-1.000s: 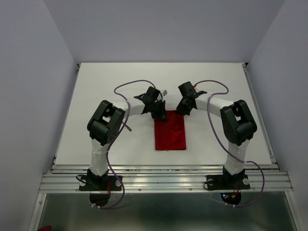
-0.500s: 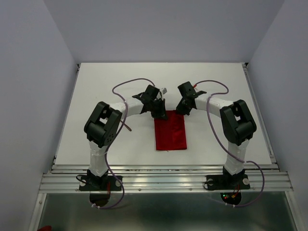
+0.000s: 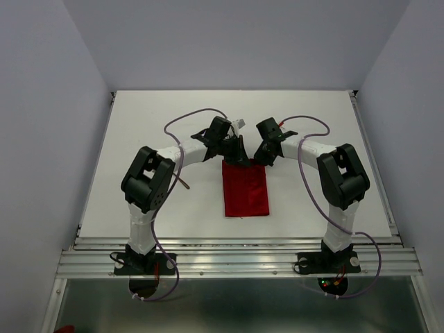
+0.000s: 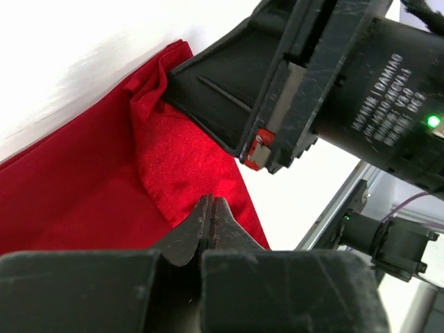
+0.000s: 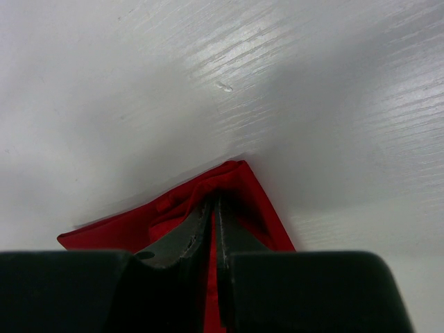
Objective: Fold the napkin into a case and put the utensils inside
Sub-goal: Smooth out the 2/3-rectangle-folded napkin at the center of the board.
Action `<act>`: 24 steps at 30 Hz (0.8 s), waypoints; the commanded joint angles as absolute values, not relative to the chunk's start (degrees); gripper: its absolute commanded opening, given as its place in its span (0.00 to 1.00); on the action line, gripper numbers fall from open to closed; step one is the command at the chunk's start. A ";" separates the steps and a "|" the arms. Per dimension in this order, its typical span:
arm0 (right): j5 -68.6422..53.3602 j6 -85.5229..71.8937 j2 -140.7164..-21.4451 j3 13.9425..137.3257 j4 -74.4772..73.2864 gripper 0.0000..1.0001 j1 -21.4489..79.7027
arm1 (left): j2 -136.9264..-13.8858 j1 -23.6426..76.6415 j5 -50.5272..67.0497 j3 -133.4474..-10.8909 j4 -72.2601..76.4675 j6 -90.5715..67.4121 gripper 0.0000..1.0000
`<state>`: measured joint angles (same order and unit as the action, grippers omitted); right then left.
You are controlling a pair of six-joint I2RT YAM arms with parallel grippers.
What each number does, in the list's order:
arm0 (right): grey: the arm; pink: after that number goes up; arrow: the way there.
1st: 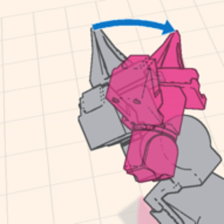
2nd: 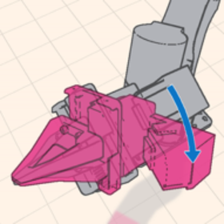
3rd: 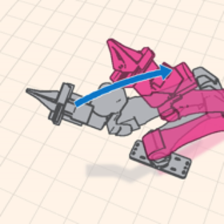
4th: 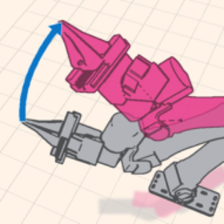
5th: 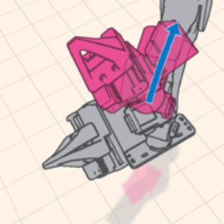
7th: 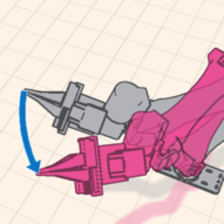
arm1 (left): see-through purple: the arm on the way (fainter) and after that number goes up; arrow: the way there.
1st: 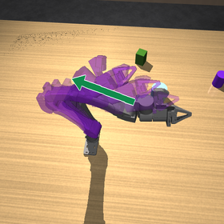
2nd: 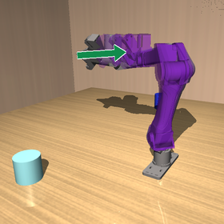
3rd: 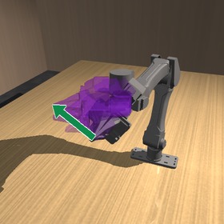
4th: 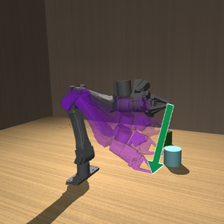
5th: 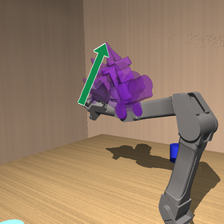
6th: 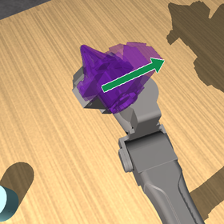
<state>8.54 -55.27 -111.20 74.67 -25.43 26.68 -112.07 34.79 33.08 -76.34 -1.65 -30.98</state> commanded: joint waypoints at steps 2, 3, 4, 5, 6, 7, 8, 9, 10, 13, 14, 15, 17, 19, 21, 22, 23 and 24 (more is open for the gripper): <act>9.40 -55.63 -110.48 74.97 -26.54 0.11 27.07 | -114.87 34.72 37.17 -79.71 2.11 -32.96 0.00; 9.32 -55.63 -110.30 74.97 -26.63 0.11 27.07 | -116.00 34.63 37.87 -80.24 2.54 -33.39 0.00; 9.32 -55.63 -110.30 74.97 -26.63 0.12 27.07 | -116.45 34.63 37.88 -80.59 2.72 -33.40 0.00; 9.14 -55.55 -110.30 75.06 -26.54 0.11 27.07 | -116.98 34.63 37.79 -81.38 2.90 -33.66 0.00; 9.05 -55.63 -110.22 75.06 -26.72 0.11 27.07 | -117.85 34.63 37.79 -81.91 2.99 -33.75 0.00; 9.05 -55.63 -110.04 74.97 -26.72 0.11 27.07 | -118.38 34.54 37.88 -82.52 2.90 -33.75 0.00; 8.97 -55.55 -109.95 74.97 -26.72 0.12 27.07 | -118.74 34.54 37.79 -82.88 2.90 -33.75 0.00; 9.05 -55.55 -109.78 74.80 -26.63 0.11 27.07 | -119.26 34.54 37.71 -83.14 2.81 -33.75 0.00; 9.05 -55.55 -109.69 74.62 -26.72 0.11 27.07 | -119.35 34.45 37.53 -83.32 2.81 -33.75 0.00; 9.14 -55.55 -109.34 74.27 -26.81 0.11 27.07 | -120.06 34.28 36.83 -83.93 2.81 -33.75 0.00; 9.14 -55.46 -109.34 74.09 -26.81 0.12 27.07 | -120.32 34.10 37.00 -84.11 2.81 -33.75 0.00; 9.14 -55.46 -109.16 74.00 -26.72 0.11 27.07 | -120.84 33.93 37.44 -84.46 2.81 -33.84 0.00; 9.32 -55.55 -108.99 73.65 -26.63 0.11 27.07 | -121.46 33.66 37.53 -85.34 2.46 -33.84 0.00; 9.32 -55.63 -108.90 73.39 -26.72 0.11 27.07 | -121.73 33.40 37.18 -85.87 2.20 -33.58 0.00; 9.14 -55.72 -108.72 73.13 -26.72 0.11 27.07 | -122.34 32.96 37.09 -86.48 1.67 -33.31 0.00; 9.14 -55.64 -108.63 73.13 -26.72 0.11 27.07 | -122.60 32.87 36.92 -86.66 1.50 -33.05 0.00; 9.05 -55.55 -108.55 73.30 -26.72 0.12 27.07 | -122.87 32.87 36.83 -87.10 1.32 -32.87 0.00; 9.05 -55.46 -108.46 73.39 -26.72 0.12 27.07 | -123.65 32.70 36.74 -87.53 0.80 -32.61 0.00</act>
